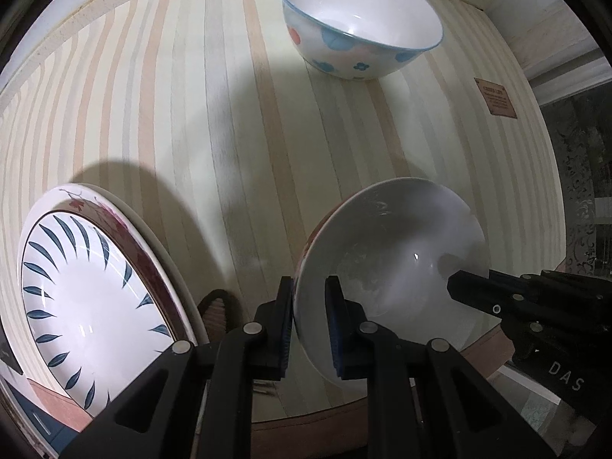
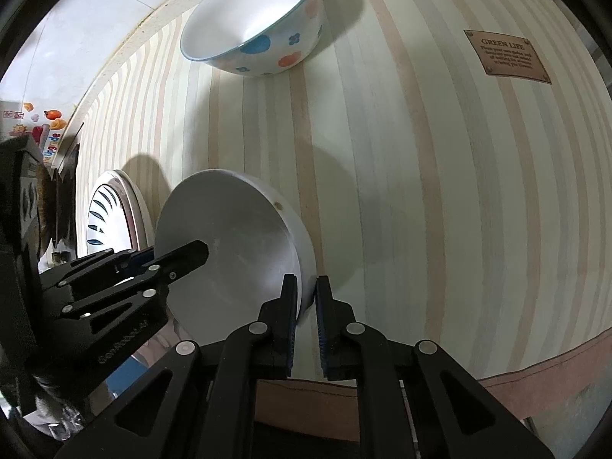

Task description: Organize plates and bowls

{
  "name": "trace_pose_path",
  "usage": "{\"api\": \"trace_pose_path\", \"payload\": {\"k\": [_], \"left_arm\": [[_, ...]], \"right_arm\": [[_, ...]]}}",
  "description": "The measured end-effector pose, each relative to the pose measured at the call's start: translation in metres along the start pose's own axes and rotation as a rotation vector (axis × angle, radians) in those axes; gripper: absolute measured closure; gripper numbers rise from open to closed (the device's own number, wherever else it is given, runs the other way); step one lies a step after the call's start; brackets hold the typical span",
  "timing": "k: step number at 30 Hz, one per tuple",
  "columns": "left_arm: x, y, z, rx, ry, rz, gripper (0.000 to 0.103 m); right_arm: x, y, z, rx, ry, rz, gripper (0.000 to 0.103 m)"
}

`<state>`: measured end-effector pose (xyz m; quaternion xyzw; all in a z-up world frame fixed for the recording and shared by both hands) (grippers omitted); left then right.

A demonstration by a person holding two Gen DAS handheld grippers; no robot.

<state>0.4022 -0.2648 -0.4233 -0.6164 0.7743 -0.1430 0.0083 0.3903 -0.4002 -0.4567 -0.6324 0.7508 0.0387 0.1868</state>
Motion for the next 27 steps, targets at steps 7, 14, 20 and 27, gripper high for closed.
{"api": "trace_pose_path", "payload": {"k": [7,14,20,27], "left_arm": [[-0.014,-0.025,-0.05,0.068,0.036,-0.057,0.088],[-0.04,-0.106,-0.079,0.192,0.041,-0.142,0.07],[-0.038,-0.156,-0.04,0.135,0.08,-0.149,0.07],[-0.027,-0.175,0.01,0.041,0.078,-0.119,0.07]], "right_arm": [[0.007,-0.006,-0.017,-0.01,-0.024,0.031,0.088],[0.014,-0.062,-0.071,0.135,-0.072,0.065,0.054],[0.021,-0.124,-0.068,0.203,-0.085,0.109,0.054],[0.019,-0.162,-0.017,0.158,-0.069,0.135,0.054]]}}
Point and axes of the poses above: each gripper's, at about its wrist camera, not at the fingertips, and z roughly the way its jaws point, x to its right, y to its underside, the point moved 4 cm from there along z, roughly the way its jaws point, and after that the axes turned 14 degrees about x, right-handed, at the moved point
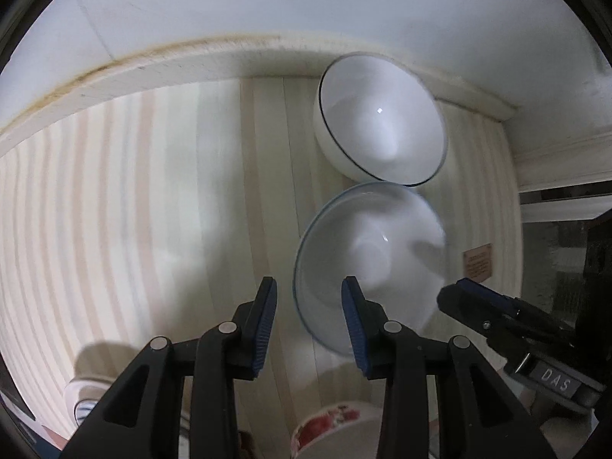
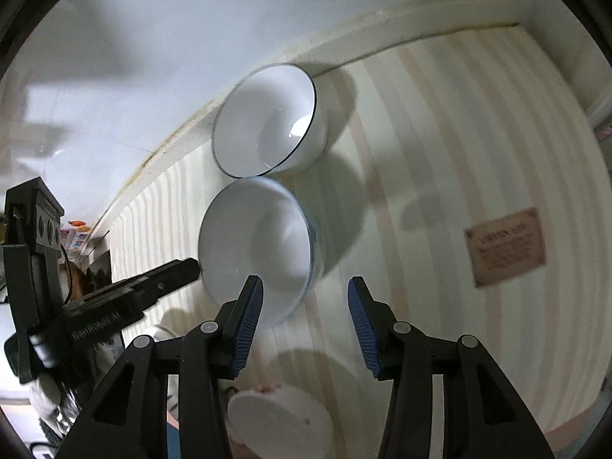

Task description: Organize plates and bowls

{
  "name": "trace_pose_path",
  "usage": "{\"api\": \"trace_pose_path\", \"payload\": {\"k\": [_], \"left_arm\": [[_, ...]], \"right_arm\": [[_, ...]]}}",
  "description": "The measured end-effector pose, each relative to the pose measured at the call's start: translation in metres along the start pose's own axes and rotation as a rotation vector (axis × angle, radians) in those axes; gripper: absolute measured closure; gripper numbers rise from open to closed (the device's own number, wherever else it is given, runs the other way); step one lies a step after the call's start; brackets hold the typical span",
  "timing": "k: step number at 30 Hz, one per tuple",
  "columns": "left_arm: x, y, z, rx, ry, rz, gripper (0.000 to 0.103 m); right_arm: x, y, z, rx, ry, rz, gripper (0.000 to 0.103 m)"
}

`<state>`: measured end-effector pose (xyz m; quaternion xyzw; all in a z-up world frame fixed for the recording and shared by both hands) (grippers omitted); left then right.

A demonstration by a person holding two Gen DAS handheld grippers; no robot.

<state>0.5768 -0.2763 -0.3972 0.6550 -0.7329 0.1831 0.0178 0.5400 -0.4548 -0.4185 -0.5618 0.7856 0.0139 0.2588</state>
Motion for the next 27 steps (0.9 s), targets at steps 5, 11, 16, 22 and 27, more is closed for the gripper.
{"api": "trace_pose_path", "payload": {"k": [5,11,16,22,27], "left_arm": [[-0.003,0.003,0.022,-0.027,-0.014,0.021,0.078],[0.001,0.003,0.03,-0.015,-0.024,0.035,0.093],[0.008,0.005,0.027,0.008,-0.042,0.053,0.093],[0.019,0.007,0.007,0.057,-0.06,0.092,0.093],[0.026,0.021,-0.02,0.079,-0.035,0.1,0.093]], "right_arm": [[0.0,-0.001,0.03,-0.035,0.018,-0.001,0.055],[-0.005,0.006,0.047,-0.032,0.056,-0.035,0.09],[-0.008,0.006,0.048,-0.026,0.069,-0.058,0.09],[-0.019,0.01,0.037,-0.012,0.066,-0.086,0.091],[-0.029,0.015,0.011,0.013,0.05,-0.093,0.091]]}}
Point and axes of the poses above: each gripper's, at about its wrist camera, not at the fingertips, and z roughly the way its jaws point, x to its right, y to its underside, the point moved 4 cm from there along z, roughly the way its jaws point, and after that the axes turned 14 degrees about x, right-handed, at the moved point
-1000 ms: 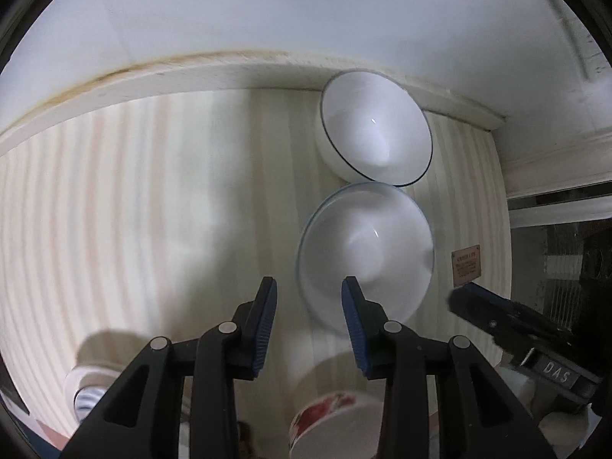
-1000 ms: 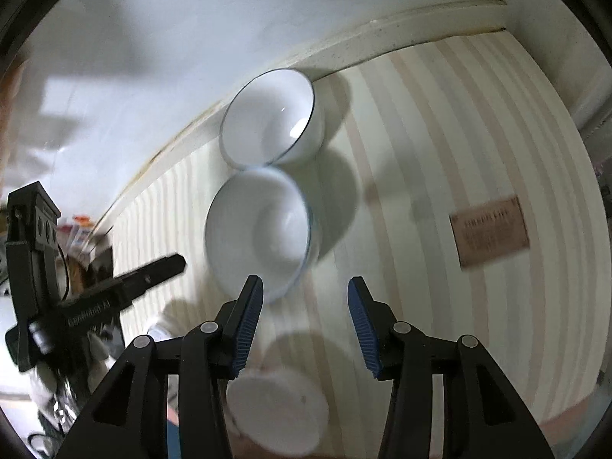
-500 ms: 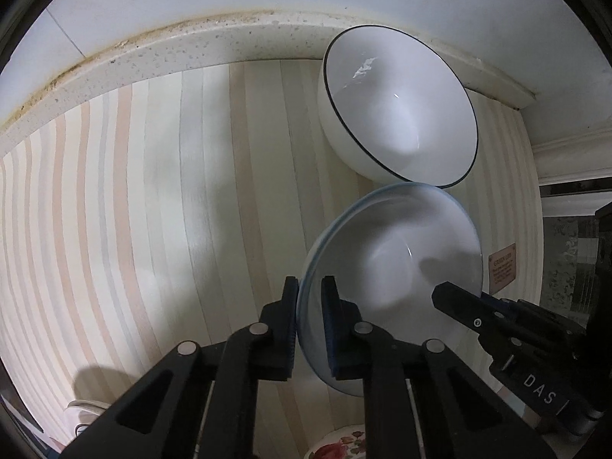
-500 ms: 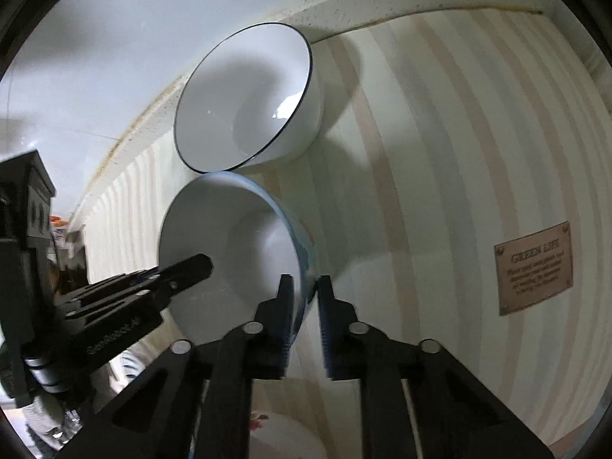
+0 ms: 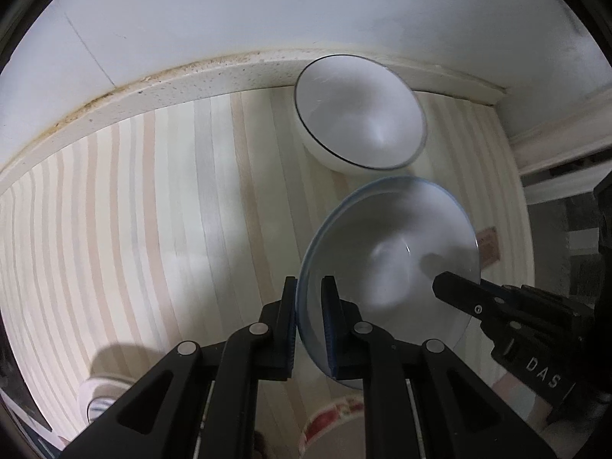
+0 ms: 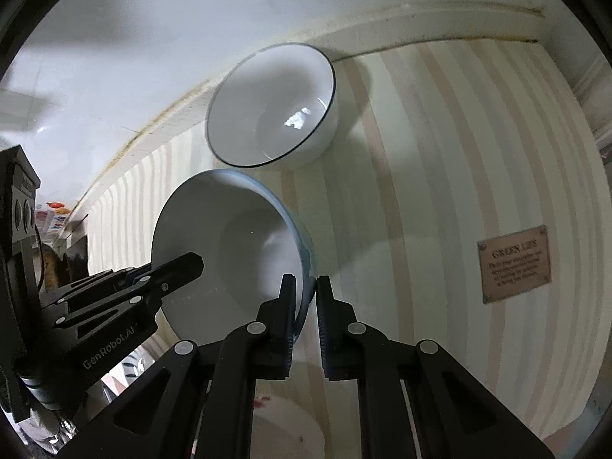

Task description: Organize plates and bowls

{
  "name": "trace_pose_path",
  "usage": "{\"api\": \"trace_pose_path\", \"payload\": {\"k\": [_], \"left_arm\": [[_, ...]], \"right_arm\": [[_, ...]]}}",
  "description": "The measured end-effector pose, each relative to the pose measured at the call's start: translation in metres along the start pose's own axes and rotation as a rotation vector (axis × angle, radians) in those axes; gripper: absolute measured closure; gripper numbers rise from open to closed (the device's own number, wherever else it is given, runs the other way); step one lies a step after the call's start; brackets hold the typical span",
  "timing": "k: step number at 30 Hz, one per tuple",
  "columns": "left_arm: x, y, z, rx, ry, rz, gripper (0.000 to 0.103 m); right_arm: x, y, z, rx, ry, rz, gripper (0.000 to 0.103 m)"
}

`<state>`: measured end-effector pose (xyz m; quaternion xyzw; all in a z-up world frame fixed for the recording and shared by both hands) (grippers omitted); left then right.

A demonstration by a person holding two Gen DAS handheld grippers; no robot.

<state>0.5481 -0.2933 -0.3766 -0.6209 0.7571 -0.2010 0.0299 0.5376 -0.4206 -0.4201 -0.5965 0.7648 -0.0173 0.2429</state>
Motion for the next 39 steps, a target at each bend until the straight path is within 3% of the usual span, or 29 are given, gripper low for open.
{"api": "trace_pose_path", "payload": {"k": [8,17,27,39], "left_arm": [[0.005,0.027,-0.053,0.038,0.025,0.028,0.093],[0.01,0.074,-0.084,0.015,0.034,0.08,0.093],[0.005,0.116,-0.073,-0.051,0.035,0.08,0.093],[0.007,0.139,-0.044,-0.122,0.005,0.111,0.093]], "right_arm": [[-0.011,0.028,-0.051,0.025,-0.014,-0.032,0.091],[-0.01,0.083,-0.094,0.016,-0.035,-0.034,0.091],[-0.001,0.129,-0.086,-0.048,-0.033,-0.011,0.091],[0.013,0.152,-0.063,-0.11,-0.003,-0.001,0.091]]}}
Point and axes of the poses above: each gripper's, at about its wrist camera, not at the fingertips, and z roughly the way its jaws point, x to its right, y to its underside, the point moved 4 cm from there along z, roughly the way its jaws point, and after that the axes turned 14 degrees about x, right-handed, at the moved point
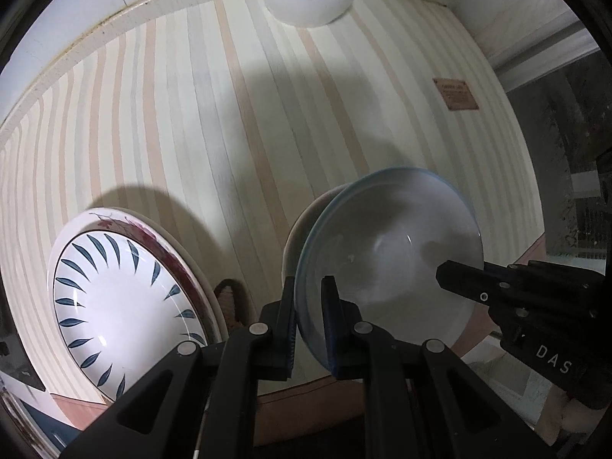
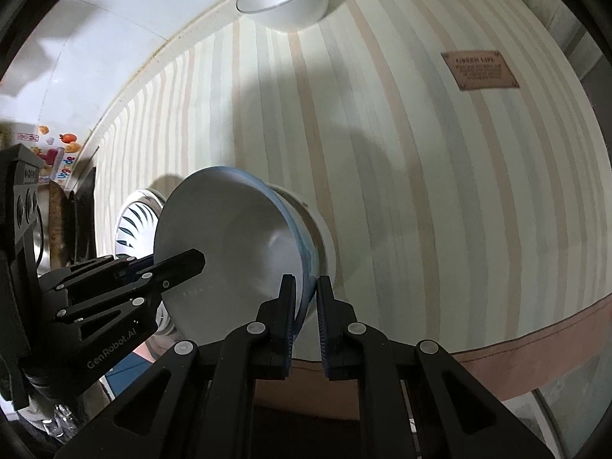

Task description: Organize plates and bowls

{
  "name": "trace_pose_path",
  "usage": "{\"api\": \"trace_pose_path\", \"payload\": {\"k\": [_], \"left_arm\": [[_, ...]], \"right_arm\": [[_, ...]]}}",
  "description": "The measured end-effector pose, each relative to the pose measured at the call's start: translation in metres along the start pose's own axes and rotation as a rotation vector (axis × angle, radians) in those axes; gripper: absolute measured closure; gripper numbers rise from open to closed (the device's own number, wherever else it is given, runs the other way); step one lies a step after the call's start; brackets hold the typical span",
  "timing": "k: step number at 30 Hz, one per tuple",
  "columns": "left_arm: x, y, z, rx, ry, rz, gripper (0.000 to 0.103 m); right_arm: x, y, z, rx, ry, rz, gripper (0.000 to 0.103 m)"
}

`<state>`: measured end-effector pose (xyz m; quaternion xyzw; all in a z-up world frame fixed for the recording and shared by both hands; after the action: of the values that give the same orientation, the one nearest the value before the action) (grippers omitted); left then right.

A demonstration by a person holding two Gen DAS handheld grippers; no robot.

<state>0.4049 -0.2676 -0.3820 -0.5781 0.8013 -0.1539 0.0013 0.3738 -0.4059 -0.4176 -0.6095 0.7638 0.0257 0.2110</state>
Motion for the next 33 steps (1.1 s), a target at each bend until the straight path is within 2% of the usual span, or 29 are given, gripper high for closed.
{"api": "trace_pose_path", "payload": {"k": [14,21,25,28,30,31,32,33], "left_arm": [[0.003,0.002,0.01,-0.003,-0.056,0.045,0.093],[0.002,0.002,0.012,-0.018,-0.055,0.041,0.093],[-0.006,-0.001,-0.01,0.003,-0.044,0.03,0.093],[-0.014,-0.018,-0.035,0.065,-0.04,0.009,0.092],[-0.022,-0.044,-0.05,0.109,-0.026,-0.034,0.09],[-0.028,-0.053,-0.054,0.126,-0.02,-0.051,0.085],[-0.034,-0.07,-0.057,0.151,-0.019,-0.075,0.082],[-0.04,-0.088,-0.057,0.174,-0.027,-0.095,0.081]], "right_arm": [[-0.001,-0.003,0.014,-0.045,0.019,0.0,0.089],[-0.002,-0.005,0.014,-0.065,0.016,-0.004,0.088],[0.001,-0.01,0.004,-0.075,-0.014,0.012,0.088],[0.003,-0.026,-0.02,-0.028,-0.044,0.02,0.088],[0.005,-0.042,-0.034,0.015,-0.042,0.019,0.087],[0.007,-0.058,-0.044,0.055,-0.044,0.022,0.082],[0.008,-0.071,-0.05,0.083,-0.054,0.029,0.073],[0.01,-0.081,-0.053,0.102,-0.062,0.037,0.066]]}}
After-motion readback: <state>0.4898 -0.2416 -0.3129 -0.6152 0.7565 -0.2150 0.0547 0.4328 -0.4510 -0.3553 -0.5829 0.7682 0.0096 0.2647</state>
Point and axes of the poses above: each gripper's, at about its wrist camera, not at the fingertips, and z roughly the way its jaws point, x to its right, y to its underside, the point moved 4 cm from there along z, roughly the way its jaws point, and after that the axes turned 14 degrees about x, right-handed, at the moved point
